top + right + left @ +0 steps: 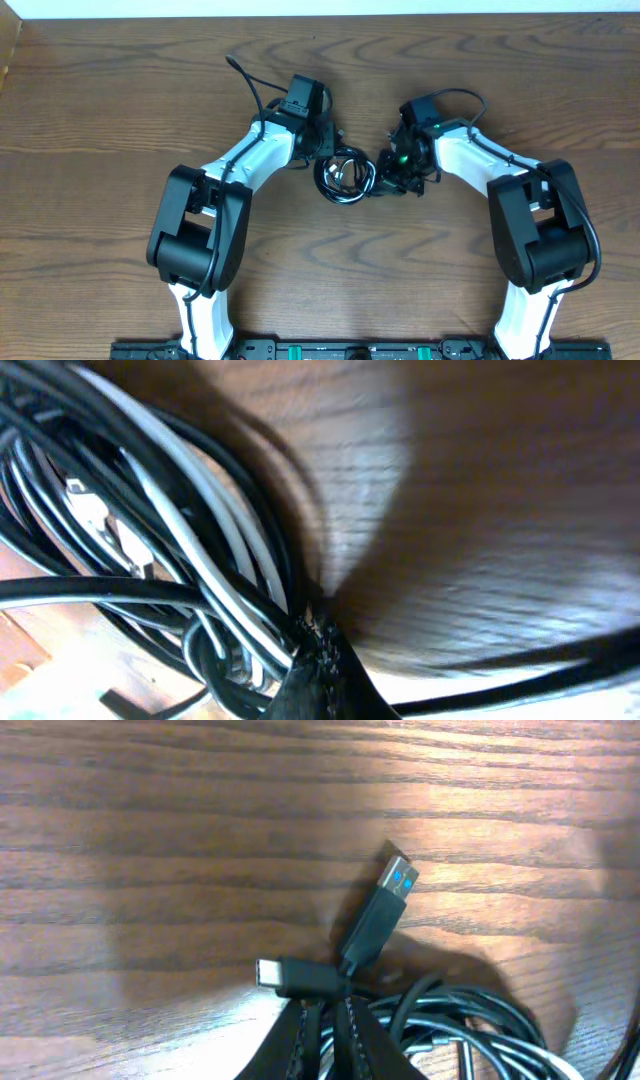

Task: Untangle cables

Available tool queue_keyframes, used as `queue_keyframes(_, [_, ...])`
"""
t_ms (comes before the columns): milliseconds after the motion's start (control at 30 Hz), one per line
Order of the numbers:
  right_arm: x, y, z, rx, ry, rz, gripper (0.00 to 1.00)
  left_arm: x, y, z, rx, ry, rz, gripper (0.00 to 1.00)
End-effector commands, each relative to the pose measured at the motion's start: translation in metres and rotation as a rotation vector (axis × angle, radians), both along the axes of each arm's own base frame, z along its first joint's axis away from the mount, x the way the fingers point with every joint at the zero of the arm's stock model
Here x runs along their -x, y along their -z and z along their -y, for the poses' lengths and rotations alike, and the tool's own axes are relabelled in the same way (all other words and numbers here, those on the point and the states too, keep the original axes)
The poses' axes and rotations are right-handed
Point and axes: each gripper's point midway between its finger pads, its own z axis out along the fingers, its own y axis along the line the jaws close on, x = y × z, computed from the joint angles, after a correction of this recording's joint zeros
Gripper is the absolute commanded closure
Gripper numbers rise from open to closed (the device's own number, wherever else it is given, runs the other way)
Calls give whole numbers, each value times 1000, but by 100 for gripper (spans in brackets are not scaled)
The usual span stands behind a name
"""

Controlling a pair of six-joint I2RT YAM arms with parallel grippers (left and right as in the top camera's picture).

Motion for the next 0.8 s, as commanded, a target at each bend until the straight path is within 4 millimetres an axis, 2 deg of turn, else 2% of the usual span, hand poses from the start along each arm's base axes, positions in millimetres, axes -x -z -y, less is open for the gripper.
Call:
queue_keyframes(0, [4, 6, 3, 24, -56, 20, 99, -3, -8, -5, -22, 8, 16, 87])
queue_keyframes(100, [-4, -8, 5, 31, -154, 114, 92, 1, -29, -13, -25, -6, 6, 87])
queue_keyframes(167, [-7, -16, 6, 38, -202, 160, 83, 7, -41, -17, -28, -9, -3, 87])
queue_keyframes(267, [-7, -22, 3, 28, -257, 201, 82, 22, -54, -22, -33, -28, -41, 87])
queue_keyframes(400, [-2, -22, -6, 17, -403, 277, 85, 50, -50, -24, -20, -51, -173, 87])
queue_keyframes(533, [1, -29, -18, -14, -517, 340, 87, 82, -46, -9, 72, -5, -326, 87])
queue_keyframes(767, [-8, -58, -25, 22, -622, 439, 84, 103, -45, 3, 156, 30, -414, 83])
